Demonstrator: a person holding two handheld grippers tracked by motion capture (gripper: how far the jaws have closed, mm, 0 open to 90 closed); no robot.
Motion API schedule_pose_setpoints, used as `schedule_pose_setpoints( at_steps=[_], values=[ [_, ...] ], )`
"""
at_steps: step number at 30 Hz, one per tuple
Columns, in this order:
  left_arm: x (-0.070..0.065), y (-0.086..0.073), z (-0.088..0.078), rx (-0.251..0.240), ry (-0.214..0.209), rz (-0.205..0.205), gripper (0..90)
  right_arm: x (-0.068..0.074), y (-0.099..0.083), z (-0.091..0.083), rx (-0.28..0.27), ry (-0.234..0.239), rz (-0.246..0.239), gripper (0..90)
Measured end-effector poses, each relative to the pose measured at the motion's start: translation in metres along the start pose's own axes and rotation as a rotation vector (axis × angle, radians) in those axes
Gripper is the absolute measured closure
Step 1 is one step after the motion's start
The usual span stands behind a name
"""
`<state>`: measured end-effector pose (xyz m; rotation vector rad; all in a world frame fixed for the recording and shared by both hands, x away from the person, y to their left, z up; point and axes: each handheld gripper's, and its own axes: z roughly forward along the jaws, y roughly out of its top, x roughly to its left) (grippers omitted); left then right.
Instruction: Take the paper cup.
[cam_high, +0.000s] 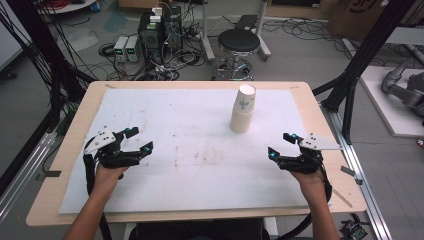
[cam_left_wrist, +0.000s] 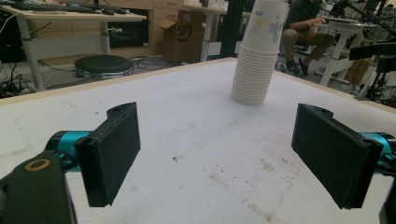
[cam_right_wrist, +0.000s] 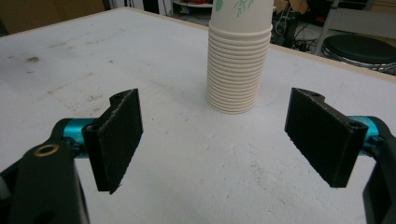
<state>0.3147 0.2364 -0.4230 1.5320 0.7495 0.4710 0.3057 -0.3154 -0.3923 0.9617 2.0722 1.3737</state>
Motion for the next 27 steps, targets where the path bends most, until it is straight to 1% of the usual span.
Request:
schedule_pose_setpoints(
  at_steps=[2,7,10,16,18,20,21,22,23,25,27],
  values=[
    [0.000,0.000,0.000,-0.006,-0.001,-0.003,15.5,0.000,0.000,0.000,0.000,0.001,0.001,19.3],
    [-0.001,-0.002,0.000,0.006,-0.001,0.001,15.5,-0.002,0.000,0.002,0.001,0.009,0.003,19.4],
    [-0.001,-0.002,0.000,0.001,-0.004,0.001,15.5,-0.003,-0.001,0.003,0.002,0.012,0.007,19.4],
    [-0.002,-0.004,-0.001,0.004,-0.012,0.012,15.5,-0.003,0.000,0.004,0.003,0.015,0.005,19.4],
    [-0.003,-0.005,-0.002,0.002,-0.018,0.007,15.5,-0.003,0.001,0.007,0.019,0.020,0.022,19.5],
    [-0.004,-0.006,-0.004,0.012,-0.012,0.011,15.5,-0.002,0.003,0.008,0.025,0.024,0.025,19.5],
    [-0.004,-0.006,-0.005,0.010,-0.009,0.005,15.5,-0.003,0.005,0.009,0.024,0.024,0.025,19.5],
    [-0.003,-0.006,-0.006,0.012,-0.009,-0.002,15.4,-0.004,0.010,0.011,0.038,0.035,0.033,19.4],
    [-0.004,-0.006,-0.007,0.018,-0.008,-0.001,15.4,-0.004,0.010,0.011,0.038,0.035,0.033,19.4],
    [-0.004,-0.006,-0.007,0.028,-0.004,0.013,15.4,-0.005,0.017,0.015,0.072,0.046,0.009,19.4],
    [-0.005,-0.005,-0.005,0.027,-0.003,0.011,15.4,-0.005,0.025,0.017,0.096,0.044,-0.010,19.4]
  ],
)
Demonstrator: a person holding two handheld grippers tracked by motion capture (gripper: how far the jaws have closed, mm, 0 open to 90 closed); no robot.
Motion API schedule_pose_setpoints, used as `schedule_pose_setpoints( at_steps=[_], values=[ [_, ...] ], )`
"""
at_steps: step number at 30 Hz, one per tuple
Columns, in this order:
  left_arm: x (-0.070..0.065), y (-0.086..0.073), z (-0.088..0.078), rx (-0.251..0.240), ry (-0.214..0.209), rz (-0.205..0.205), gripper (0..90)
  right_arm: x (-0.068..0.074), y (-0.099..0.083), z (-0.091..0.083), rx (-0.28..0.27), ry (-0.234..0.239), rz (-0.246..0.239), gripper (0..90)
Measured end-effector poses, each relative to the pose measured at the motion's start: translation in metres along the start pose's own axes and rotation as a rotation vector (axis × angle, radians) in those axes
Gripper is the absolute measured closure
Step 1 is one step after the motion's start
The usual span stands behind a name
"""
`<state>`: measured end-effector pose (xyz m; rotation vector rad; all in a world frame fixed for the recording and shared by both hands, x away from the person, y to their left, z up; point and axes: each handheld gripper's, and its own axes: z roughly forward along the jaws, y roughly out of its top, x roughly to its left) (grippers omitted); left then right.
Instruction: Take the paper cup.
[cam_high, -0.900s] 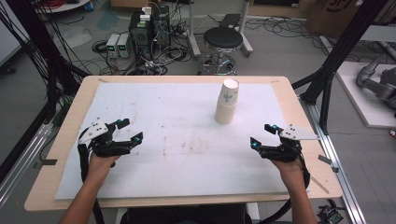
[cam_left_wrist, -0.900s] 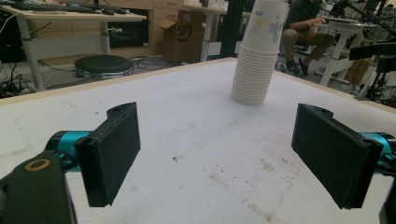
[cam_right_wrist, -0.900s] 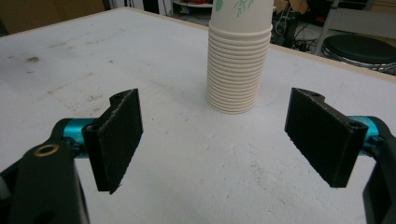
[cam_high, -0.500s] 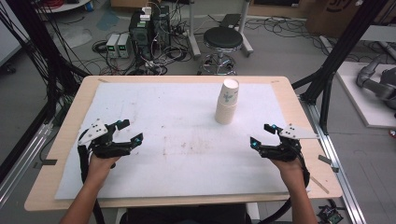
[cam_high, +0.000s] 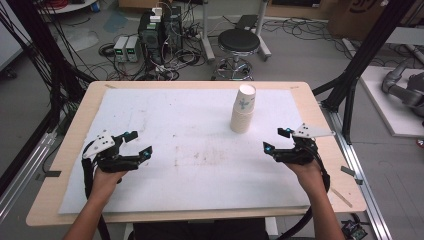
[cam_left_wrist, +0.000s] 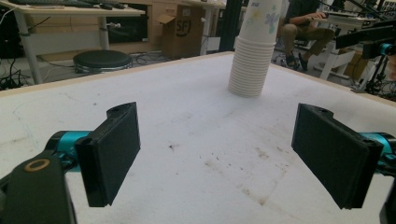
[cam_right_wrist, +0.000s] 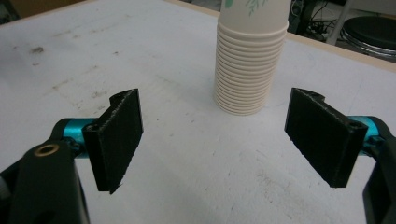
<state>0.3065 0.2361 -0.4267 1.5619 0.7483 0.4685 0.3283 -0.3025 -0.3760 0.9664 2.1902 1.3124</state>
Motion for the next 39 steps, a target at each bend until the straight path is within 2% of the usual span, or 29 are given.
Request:
schedule_pose_setpoints(
  at_steps=[3,4,7,14,17,19,20,21,25,28,31,35,37,38,39],
  values=[
    [-0.005,-0.002,0.001,0.016,-0.019,0.011,15.4,-0.002,0.016,0.002,0.011,-0.004,-0.010,19.4],
    [-0.006,-0.004,0.001,0.017,-0.027,0.008,15.4,-0.002,0.016,0.002,0.011,-0.004,-0.010,19.4],
    [-0.008,-0.006,0.004,0.021,-0.043,0.000,15.5,-0.001,0.032,0.005,0.025,0.017,-0.019,19.4],
    [-0.012,-0.005,0.002,0.015,-0.036,0.003,15.5,-0.005,0.055,0.015,0.040,0.020,-0.023,19.5],
    [-0.012,-0.004,0.000,0.008,-0.027,0.000,15.5,-0.007,0.066,0.019,0.049,0.013,-0.028,19.5],
    [-0.011,-0.004,0.001,0.004,-0.028,-0.006,15.5,-0.008,0.080,0.023,0.059,0.005,-0.037,19.5],
    [-0.011,-0.004,0.001,0.004,-0.028,-0.006,15.5,-0.008,0.080,0.023,0.059,0.005,-0.037,19.5],
    [-0.011,-0.004,0.001,0.005,-0.027,-0.008,15.5,-0.009,0.090,0.026,0.070,0.002,-0.042,19.5],
    [-0.009,-0.005,0.003,0.007,-0.034,-0.012,15.5,-0.011,0.103,0.032,0.080,-0.012,-0.063,19.4],
    [-0.008,-0.005,0.005,0.005,-0.039,-0.018,15.5,-0.014,0.112,0.037,0.087,-0.025,-0.055,19.4],
    [-0.008,-0.006,0.005,0.010,-0.038,-0.020,15.5,-0.018,0.120,0.044,0.094,-0.028,-0.057,19.4],
    [-0.008,-0.006,0.005,0.012,-0.038,-0.022,15.5,-0.023,0.128,0.058,0.141,-0.046,-0.061,19.4],
    [-0.007,-0.006,0.005,0.014,-0.038,-0.026,15.5,-0.028,0.132,0.069,0.143,-0.053,-0.050,19.4],
    [-0.007,-0.006,0.005,0.011,-0.037,-0.028,15.5,-0.028,0.132,0.069,0.143,-0.053,-0.050,19.4],
    [-0.007,-0.006,0.005,0.012,-0.039,-0.031,15.5,-0.030,0.133,0.078,0.160,-0.048,-0.044,19.4]
  ],
)
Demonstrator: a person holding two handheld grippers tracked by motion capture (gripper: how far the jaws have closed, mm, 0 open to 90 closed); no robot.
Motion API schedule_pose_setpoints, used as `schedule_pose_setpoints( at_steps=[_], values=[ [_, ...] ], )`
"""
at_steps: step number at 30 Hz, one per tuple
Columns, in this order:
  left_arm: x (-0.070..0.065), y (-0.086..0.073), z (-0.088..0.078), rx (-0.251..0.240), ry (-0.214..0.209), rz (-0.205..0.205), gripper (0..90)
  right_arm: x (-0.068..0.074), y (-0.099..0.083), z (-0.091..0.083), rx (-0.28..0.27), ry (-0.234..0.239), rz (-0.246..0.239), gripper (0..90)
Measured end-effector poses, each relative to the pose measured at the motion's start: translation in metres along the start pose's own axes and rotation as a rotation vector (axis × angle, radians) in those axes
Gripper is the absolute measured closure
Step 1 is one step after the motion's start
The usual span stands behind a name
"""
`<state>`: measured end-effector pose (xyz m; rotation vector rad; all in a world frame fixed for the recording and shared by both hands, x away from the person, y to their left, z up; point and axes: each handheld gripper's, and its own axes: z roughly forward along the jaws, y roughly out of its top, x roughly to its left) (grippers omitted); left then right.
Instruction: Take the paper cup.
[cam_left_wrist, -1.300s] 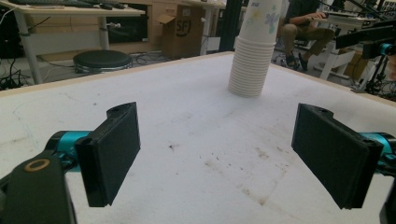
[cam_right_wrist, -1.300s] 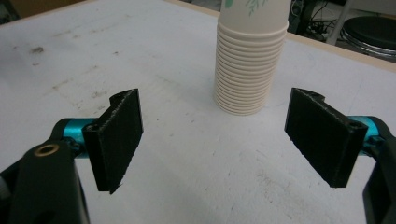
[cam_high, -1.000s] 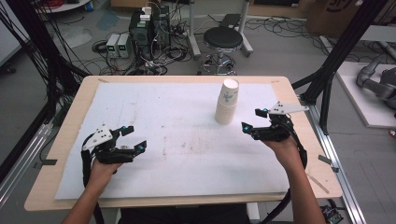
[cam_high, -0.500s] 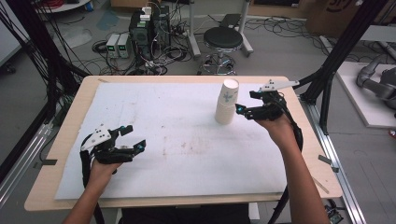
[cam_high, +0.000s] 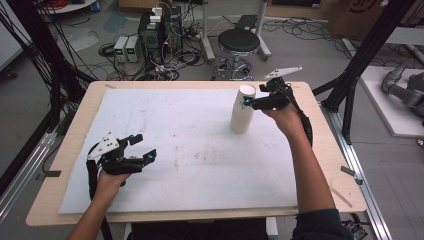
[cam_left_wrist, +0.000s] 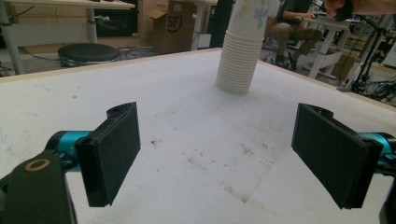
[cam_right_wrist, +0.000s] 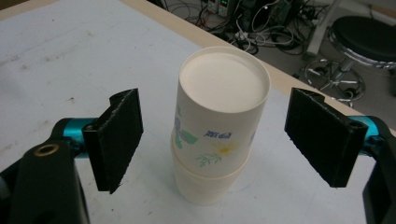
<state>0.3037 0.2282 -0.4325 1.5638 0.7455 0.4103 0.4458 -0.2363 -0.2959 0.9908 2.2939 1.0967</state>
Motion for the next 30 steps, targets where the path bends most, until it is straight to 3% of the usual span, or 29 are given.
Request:
schedule_pose_setpoints(
  at_steps=[7,10,18,26,30],
  values=[
    [0.002,-0.001,0.000,0.003,0.002,-0.007,15.5,-0.005,0.001,0.022,0.037,0.023,0.021,19.4],
    [0.002,-0.001,0.001,0.002,0.002,-0.010,15.5,-0.009,0.002,0.032,0.027,0.034,0.037,19.7],
    [0.003,-0.002,0.001,0.005,0.001,-0.014,15.5,-0.009,0.009,0.038,0.028,0.043,0.011,33.4],
    [0.003,-0.002,0.001,0.003,0.002,-0.017,15.7,-0.012,0.012,0.035,0.019,0.046,0.024,34.5],
    [0.003,-0.002,0.001,0.006,0.000,-0.015,15.8,-0.014,0.014,0.026,-0.023,0.049,0.040,34.7]
  ],
)
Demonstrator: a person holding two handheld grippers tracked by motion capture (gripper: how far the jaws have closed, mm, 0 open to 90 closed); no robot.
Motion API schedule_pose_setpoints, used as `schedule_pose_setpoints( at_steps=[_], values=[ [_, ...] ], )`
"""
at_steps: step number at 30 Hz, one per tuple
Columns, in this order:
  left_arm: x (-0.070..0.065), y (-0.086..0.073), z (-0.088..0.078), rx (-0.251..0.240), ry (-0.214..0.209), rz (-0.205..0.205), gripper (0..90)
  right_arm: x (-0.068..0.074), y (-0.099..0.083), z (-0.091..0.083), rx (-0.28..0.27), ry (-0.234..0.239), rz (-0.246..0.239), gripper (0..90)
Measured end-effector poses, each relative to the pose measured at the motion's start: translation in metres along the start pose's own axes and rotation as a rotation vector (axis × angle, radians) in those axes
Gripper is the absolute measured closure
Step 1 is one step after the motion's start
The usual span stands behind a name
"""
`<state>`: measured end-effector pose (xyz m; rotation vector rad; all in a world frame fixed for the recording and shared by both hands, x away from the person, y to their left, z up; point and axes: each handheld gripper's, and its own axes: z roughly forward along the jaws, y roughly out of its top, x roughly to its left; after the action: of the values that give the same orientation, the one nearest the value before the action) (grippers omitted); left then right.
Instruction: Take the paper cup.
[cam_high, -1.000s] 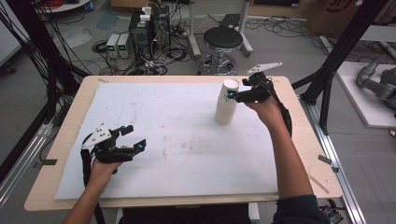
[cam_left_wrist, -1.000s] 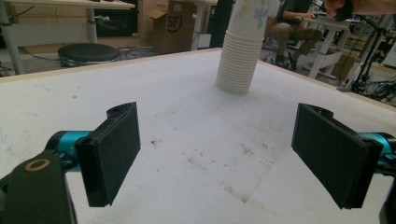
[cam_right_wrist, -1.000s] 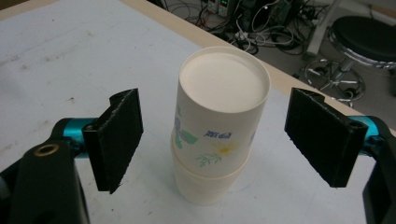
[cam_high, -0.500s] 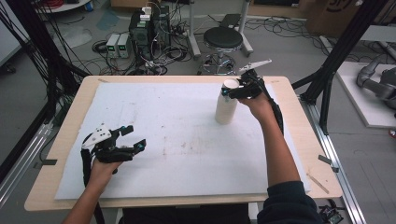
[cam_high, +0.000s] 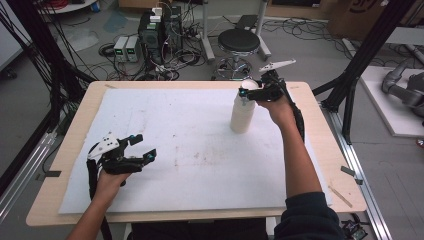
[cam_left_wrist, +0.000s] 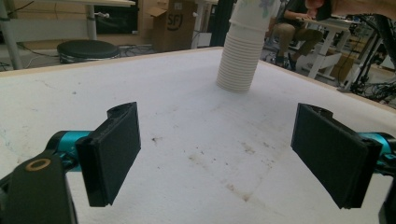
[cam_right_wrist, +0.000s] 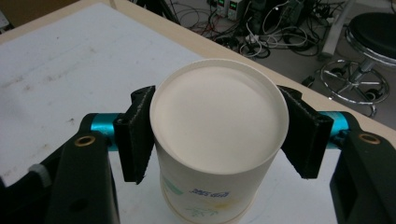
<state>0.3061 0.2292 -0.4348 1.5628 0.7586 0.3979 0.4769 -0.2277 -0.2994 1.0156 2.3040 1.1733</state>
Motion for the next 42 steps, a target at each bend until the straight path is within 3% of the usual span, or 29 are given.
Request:
schedule_pose_setpoints(
  at_steps=[13,18,26,33,39,42],
  values=[
    [-0.002,0.001,0.002,0.000,-0.012,0.011,15.8,0.003,0.023,-0.042,-0.108,-0.015,-0.015,35.8],
    [-0.002,0.001,0.002,-0.002,-0.019,0.012,15.8,0.008,0.026,-0.061,-0.154,-0.013,-0.026,36.0],
    [-0.001,0.002,0.001,-0.015,-0.024,0.007,15.7,0.019,0.022,-0.085,-0.184,0.001,-0.064,36.0],
    [-0.004,0.003,0.003,-0.018,-0.029,0.001,15.1,0.032,0.003,-0.101,-0.187,0.032,-0.083,36.1],
    [-0.005,0.003,0.005,-0.019,-0.029,0.000,13.7,0.048,-0.027,-0.108,-0.191,0.089,-0.096,36.1],
    [-0.006,0.003,0.006,-0.019,-0.034,0.009,13.8,0.056,-0.049,-0.105,-0.161,0.111,-0.106,36.2]
  ],
)
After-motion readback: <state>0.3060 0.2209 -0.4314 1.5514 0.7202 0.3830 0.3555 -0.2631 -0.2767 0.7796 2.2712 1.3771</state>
